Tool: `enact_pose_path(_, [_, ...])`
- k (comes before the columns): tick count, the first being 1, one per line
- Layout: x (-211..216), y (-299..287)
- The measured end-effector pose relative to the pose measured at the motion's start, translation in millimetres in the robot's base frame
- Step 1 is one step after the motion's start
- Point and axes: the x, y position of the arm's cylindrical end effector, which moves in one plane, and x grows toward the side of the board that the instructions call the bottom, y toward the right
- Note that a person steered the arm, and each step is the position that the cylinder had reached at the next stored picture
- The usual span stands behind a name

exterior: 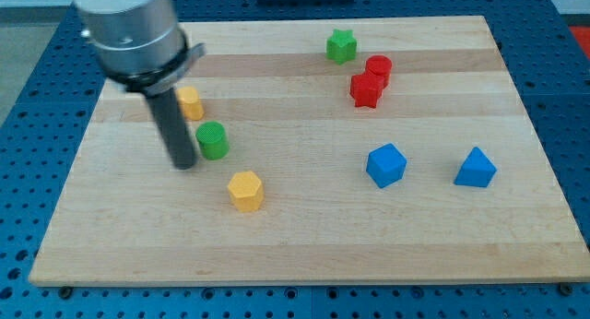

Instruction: Arrange the red blocks and green star in a diagonal line

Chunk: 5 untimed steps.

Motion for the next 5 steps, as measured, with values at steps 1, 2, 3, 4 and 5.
enact_pose_path(1, [-24.1, -53.1])
enact_pose_path(2, [-101.3, -27.2])
enact_pose_path(3, [-211.1, -48.7])
enact_pose_path(4, [-290.0, -38.7])
enact_pose_path(5, [-290.3, -1.0])
